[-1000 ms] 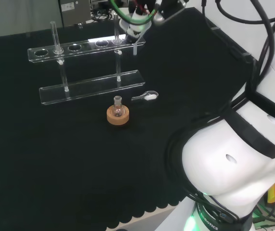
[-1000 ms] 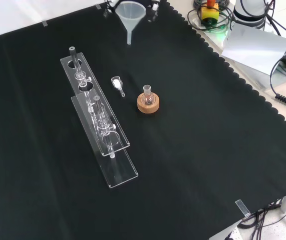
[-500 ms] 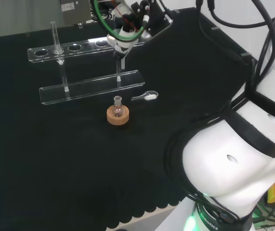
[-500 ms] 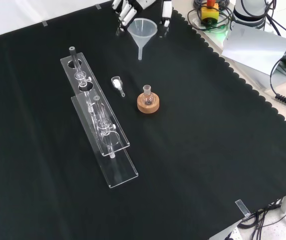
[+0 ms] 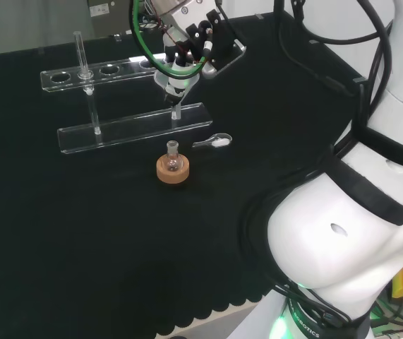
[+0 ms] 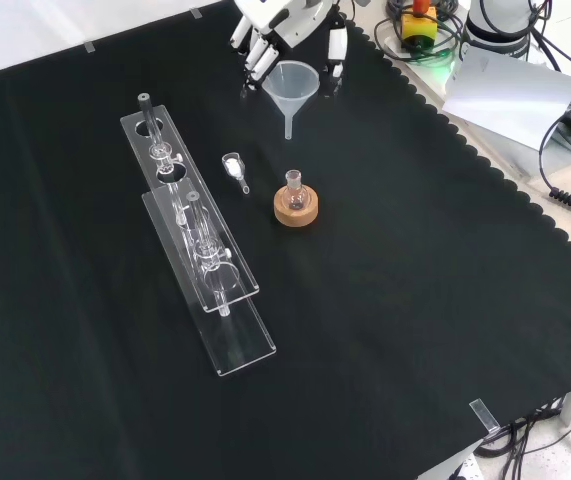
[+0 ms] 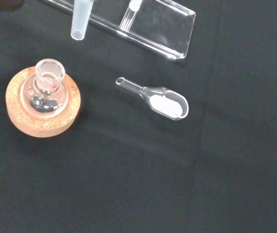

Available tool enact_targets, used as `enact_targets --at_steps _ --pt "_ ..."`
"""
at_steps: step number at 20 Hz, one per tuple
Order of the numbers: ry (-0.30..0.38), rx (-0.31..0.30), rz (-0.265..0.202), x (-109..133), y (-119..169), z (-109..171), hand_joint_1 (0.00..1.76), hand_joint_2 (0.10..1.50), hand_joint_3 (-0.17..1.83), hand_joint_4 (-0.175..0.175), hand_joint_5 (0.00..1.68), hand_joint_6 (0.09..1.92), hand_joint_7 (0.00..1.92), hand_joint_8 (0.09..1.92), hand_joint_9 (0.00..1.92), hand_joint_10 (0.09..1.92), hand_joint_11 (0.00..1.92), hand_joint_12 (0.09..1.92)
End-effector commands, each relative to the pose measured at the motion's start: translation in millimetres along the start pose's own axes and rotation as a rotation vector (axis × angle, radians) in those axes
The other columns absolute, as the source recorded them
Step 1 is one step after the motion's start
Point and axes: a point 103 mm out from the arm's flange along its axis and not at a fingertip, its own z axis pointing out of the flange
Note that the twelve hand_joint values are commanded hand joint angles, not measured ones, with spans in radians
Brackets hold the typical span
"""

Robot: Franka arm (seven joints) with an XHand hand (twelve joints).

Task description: Place the funnel on the round-bottom flask.

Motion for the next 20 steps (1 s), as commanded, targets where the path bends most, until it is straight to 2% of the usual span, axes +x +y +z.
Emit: enact_targets --at_steps 1,20 --pt "-0.005 0.0 -0.003 3 2 5 0.66 0.79 0.46 -0.02 0.51 0.63 0.6 0.75 1.02 0.55 0.52 1.26" --pt "-0.042 0.031 -0.039 33 19 21 0.66 0.79 0.47 -0.024 0.5 0.65 0.59 0.75 1.02 0.55 0.52 1.26"
